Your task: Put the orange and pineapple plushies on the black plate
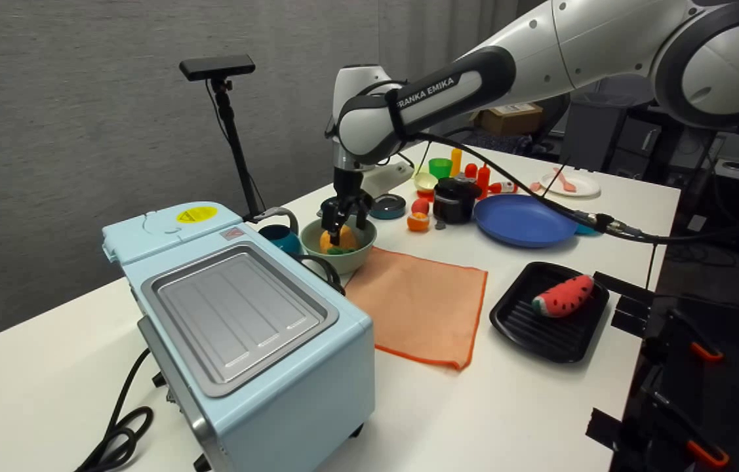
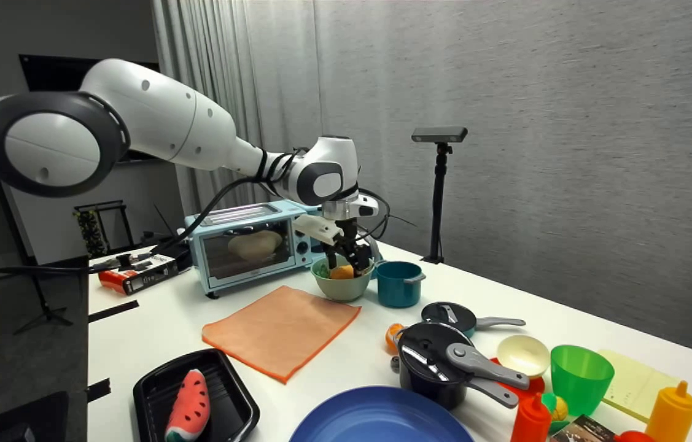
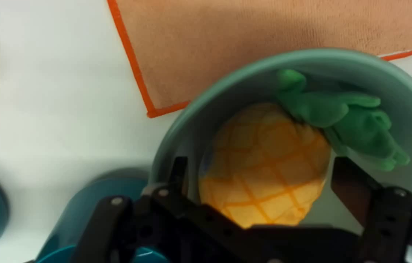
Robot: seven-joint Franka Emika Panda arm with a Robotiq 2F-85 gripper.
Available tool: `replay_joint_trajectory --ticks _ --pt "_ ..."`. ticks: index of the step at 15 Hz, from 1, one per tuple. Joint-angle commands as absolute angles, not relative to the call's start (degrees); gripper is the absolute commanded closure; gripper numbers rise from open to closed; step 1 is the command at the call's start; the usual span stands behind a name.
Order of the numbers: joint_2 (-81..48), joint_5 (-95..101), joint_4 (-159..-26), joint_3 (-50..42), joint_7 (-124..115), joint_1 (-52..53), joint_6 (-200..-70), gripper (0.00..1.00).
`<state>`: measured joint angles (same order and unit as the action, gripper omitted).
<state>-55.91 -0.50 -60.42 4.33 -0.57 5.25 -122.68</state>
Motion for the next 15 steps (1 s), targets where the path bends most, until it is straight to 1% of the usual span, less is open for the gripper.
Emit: replay_joint_trajectory --ticks 1,2,3,4,5,9,11,13,15 --pt "-60.9 -0.9 -50.8 3.6 -2.3 5.8 -120.0 0.0" --pt "-61.5 -0.7 -49.7 3.6 -1.9 5.9 -119.9 0.25" --pt "-61.7 -0.6 -49.0 3.7 -1.1 5.8 -119.6 0.28" --pt "-62.2 -0.6 -48.1 3.7 -0.8 5.8 -119.1 0.34" --pt "-62.7 -0.6 -47.2 3.8 -0.6 5.8 -118.3 0.44" --pt "-64.1 -0.6 -44.4 4.0 0.4 5.8 -112.5 0.75" --pt "-64.2 -0.7 -42.5 4.2 1.4 5.6 -110.5 0.89" --pt "-63.8 -1.4 -40.5 4.7 2.1 5.0 -109.2 1.0" --pt "-62.8 -1.2 -39.5 5.4 3.0 4.7 -108.3 0.99"
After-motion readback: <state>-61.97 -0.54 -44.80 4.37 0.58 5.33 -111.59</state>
